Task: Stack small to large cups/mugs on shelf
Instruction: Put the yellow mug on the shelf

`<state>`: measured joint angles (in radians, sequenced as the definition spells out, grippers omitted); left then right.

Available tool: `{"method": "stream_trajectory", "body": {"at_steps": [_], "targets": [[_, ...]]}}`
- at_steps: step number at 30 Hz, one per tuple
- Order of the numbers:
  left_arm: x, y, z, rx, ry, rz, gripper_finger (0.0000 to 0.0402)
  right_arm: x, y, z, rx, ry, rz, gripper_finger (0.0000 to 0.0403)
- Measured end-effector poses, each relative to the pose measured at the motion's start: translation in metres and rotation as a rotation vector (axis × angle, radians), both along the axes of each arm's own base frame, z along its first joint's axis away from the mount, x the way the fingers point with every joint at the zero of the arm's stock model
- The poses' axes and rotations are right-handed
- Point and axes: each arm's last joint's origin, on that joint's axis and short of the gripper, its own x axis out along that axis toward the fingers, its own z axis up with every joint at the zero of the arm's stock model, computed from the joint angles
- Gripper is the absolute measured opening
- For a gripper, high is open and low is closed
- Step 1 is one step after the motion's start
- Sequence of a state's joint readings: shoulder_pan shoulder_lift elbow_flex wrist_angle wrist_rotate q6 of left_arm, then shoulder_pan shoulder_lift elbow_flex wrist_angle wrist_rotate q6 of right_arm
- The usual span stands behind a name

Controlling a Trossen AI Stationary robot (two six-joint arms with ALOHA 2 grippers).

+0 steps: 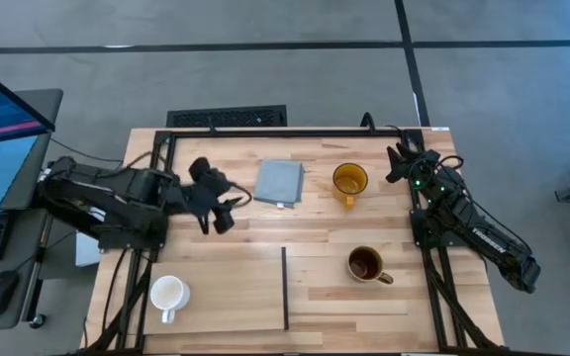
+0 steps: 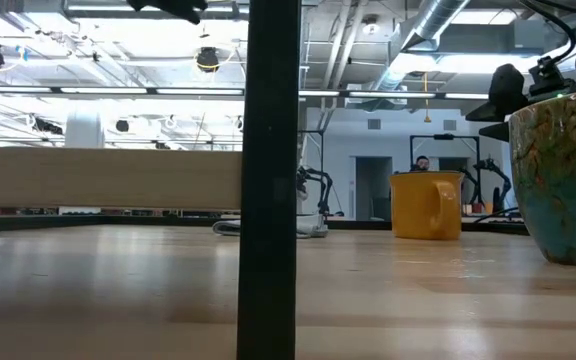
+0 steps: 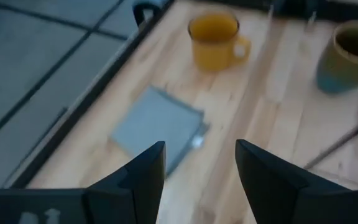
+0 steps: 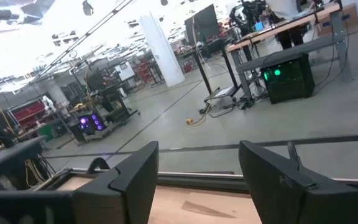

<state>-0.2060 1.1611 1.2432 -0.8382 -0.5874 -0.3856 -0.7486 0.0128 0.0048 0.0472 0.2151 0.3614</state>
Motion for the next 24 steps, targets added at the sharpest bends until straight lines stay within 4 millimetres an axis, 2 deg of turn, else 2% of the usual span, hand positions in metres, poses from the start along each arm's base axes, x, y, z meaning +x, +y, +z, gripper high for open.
{"method": "stream_trajectory", "body": {"at_steps": [4,10,18,24], "targets": [[-0.009,0.019,0.001,0.018,-0.171,-0.010,0.0187,0.000,0.000,0.000,-0.001,0.000,0.000,0.0246],[-0.032,0.044,-0.028,-0.046,-0.406,-0.088,0.0187,0.000,0.000,0.000,-0.001,0.001,0.000,0.0246],[-0.059,0.055,-0.077,-0.074,-0.528,-0.031,0.0187,0.001,0.001,0.000,-0.002,0.001,0.012,0.0246],[-0.068,0.059,-0.092,0.004,-0.479,0.108,0.0187,0.001,0.000,0.000,-0.001,0.003,0.006,0.0246]]}}
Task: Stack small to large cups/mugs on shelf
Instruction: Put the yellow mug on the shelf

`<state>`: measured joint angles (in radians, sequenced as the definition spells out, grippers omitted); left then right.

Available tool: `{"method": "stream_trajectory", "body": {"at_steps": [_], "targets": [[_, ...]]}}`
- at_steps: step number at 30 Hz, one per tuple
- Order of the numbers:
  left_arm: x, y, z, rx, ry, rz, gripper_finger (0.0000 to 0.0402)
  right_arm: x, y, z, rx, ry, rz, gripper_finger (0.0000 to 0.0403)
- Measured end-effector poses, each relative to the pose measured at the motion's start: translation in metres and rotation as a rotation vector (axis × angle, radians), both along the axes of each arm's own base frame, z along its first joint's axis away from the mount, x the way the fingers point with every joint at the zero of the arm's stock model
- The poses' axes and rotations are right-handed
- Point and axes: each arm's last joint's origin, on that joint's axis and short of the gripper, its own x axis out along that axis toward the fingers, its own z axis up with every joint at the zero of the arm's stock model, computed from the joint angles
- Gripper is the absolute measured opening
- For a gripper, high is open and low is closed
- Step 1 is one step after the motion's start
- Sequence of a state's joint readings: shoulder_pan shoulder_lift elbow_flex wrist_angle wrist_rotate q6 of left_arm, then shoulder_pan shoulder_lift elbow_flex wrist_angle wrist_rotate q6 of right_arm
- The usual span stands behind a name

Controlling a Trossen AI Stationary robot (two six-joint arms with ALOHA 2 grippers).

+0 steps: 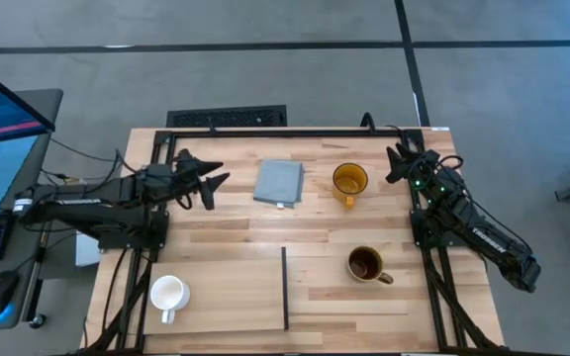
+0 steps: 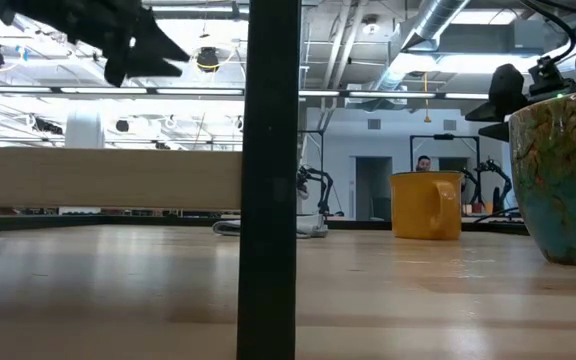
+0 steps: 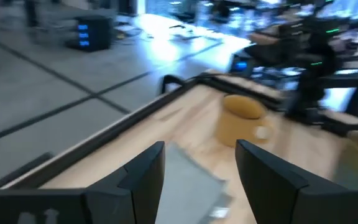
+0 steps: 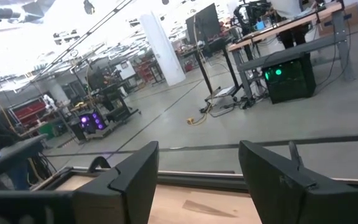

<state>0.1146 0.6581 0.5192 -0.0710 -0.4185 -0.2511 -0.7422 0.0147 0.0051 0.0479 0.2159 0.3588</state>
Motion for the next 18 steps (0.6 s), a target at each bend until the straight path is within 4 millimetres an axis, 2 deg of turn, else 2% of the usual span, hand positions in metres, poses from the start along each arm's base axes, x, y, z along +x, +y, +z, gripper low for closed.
{"method": "stream_trajectory", "body": {"at_steps": [5,12,18], "targets": [[-0.0005,0.0008,-0.0022,-0.050,-0.010,0.046,0.0187,0.0000,0.0000,0.0000,0.000,0.000,0.001,0.0246],[-0.0008,0.0009,-0.0026,-0.034,0.004,0.049,0.0187,0.0001,0.0000,0.0000,0.001,-0.001,0.002,0.0246],[-0.0013,0.0013,-0.0034,-0.029,0.014,0.068,0.0187,0.0014,0.0012,0.0010,0.062,-0.102,0.059,0.0246]]}}
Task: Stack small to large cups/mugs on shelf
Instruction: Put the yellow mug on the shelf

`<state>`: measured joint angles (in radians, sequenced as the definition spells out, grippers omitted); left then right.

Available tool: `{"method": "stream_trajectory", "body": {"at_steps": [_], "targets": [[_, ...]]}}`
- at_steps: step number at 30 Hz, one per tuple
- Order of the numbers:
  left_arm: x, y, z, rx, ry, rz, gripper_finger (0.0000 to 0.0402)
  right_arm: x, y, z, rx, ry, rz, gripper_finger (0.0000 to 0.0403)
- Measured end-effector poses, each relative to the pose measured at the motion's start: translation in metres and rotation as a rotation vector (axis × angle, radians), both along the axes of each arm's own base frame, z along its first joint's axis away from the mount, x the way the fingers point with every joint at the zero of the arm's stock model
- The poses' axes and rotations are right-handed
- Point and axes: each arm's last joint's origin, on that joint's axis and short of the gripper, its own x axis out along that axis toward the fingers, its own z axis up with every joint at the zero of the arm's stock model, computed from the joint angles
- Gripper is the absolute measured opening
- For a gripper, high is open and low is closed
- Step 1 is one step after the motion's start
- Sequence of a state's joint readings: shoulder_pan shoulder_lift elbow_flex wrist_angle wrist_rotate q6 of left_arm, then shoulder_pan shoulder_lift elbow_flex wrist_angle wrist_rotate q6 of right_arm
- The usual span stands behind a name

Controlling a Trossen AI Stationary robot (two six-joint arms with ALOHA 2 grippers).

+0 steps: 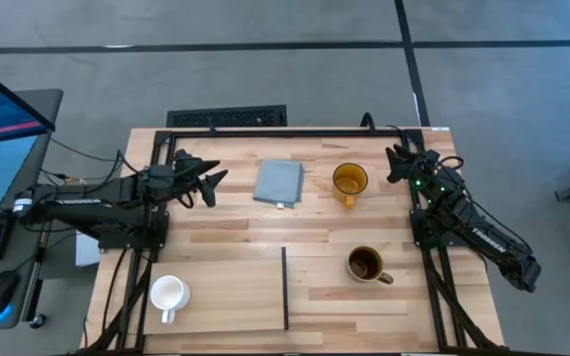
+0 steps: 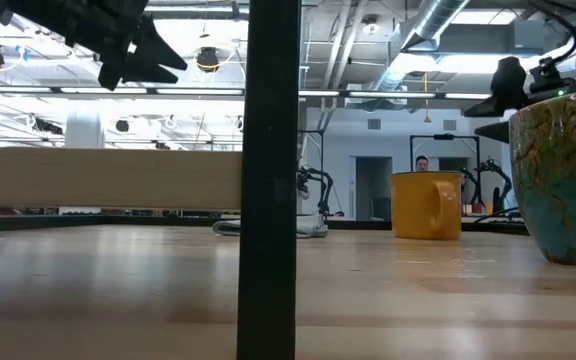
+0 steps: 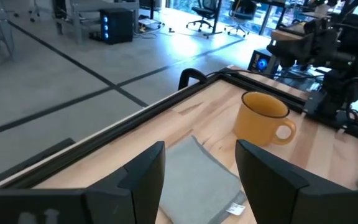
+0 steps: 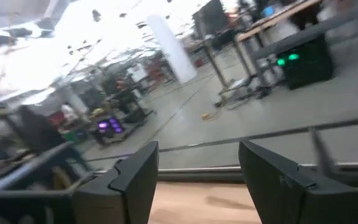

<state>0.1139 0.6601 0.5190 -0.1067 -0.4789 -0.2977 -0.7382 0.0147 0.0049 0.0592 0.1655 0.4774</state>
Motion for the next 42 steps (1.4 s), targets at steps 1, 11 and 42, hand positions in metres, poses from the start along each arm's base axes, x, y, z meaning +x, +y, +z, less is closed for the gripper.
{"method": "stream_trajectory", "body": {"at_steps": [1,11,42], "targets": [[0.000,0.000,0.000,0.000,0.004,0.000,0.0187,0.001,0.001,0.002,-0.011,-0.012,0.028,0.0246],[0.000,0.000,-0.002,-0.003,0.019,0.000,0.0187,-0.001,0.011,0.036,-0.068,-0.104,0.237,0.0246],[-0.003,0.000,-0.009,0.028,0.130,-0.014,0.0187,0.073,-0.039,0.142,0.300,0.857,0.319,0.0246]]}}
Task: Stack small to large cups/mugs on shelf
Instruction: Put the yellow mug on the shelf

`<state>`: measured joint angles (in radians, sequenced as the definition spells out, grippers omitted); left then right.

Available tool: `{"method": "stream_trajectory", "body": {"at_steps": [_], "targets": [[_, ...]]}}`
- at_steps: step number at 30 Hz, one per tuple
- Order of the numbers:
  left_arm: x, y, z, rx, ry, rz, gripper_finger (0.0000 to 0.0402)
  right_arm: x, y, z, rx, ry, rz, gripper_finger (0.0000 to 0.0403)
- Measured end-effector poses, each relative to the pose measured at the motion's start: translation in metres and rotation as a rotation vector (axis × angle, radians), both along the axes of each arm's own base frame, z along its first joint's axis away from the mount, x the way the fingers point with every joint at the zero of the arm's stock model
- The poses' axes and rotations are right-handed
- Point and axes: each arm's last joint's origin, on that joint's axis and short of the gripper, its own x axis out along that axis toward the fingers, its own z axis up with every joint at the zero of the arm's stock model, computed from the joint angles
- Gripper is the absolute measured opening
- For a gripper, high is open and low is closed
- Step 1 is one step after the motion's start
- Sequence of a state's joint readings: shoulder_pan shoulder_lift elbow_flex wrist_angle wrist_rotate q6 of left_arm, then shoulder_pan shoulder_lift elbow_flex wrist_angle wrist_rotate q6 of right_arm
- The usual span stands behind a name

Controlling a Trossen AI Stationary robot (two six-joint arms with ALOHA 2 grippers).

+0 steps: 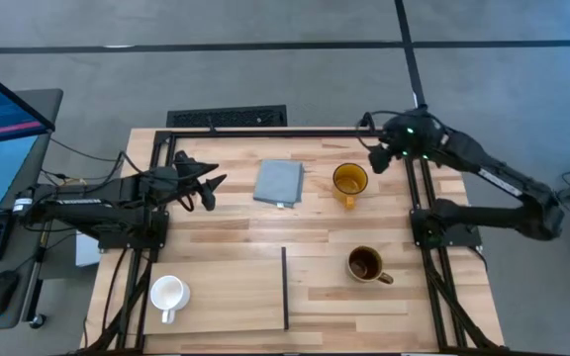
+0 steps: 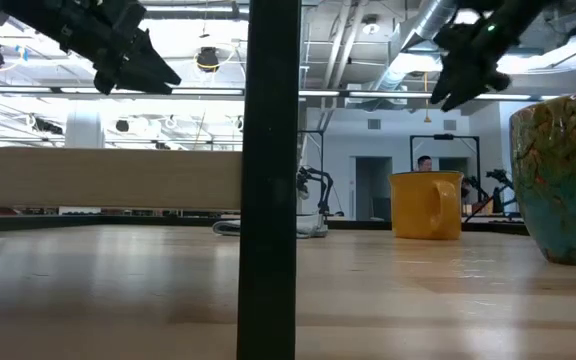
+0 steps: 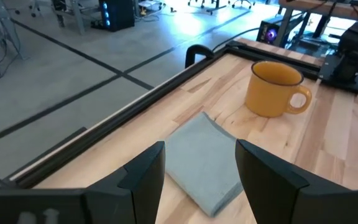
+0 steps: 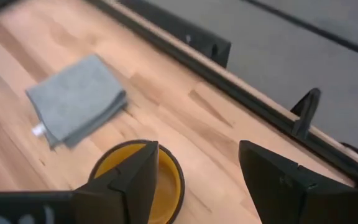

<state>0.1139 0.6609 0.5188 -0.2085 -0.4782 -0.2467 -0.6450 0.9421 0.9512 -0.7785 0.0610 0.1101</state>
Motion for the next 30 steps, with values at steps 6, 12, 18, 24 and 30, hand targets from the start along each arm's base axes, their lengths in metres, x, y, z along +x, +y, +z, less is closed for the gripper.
{"method": "stream_trajectory", "body": {"at_steps": [6,12,18,24,30], "targets": [[-0.001,0.000,-0.002,-0.010,0.019,0.002,0.0187,0.021,-0.014,-0.013,0.096,0.082,0.042,0.0246],[-0.001,0.000,-0.003,-0.012,0.030,0.002,0.0187,0.028,-0.026,-0.037,0.227,0.221,0.023,0.0246],[-0.002,0.000,-0.005,-0.014,0.048,0.003,0.0187,0.035,-0.030,-0.048,0.350,0.201,0.076,0.0246],[-0.003,0.000,-0.006,-0.016,0.066,0.004,0.0187,0.041,-0.036,-0.060,0.370,0.263,0.047,0.0246],[-0.003,0.000,-0.006,-0.016,0.067,0.004,0.0187,0.050,-0.043,-0.075,0.388,0.311,0.074,0.0246]]}}
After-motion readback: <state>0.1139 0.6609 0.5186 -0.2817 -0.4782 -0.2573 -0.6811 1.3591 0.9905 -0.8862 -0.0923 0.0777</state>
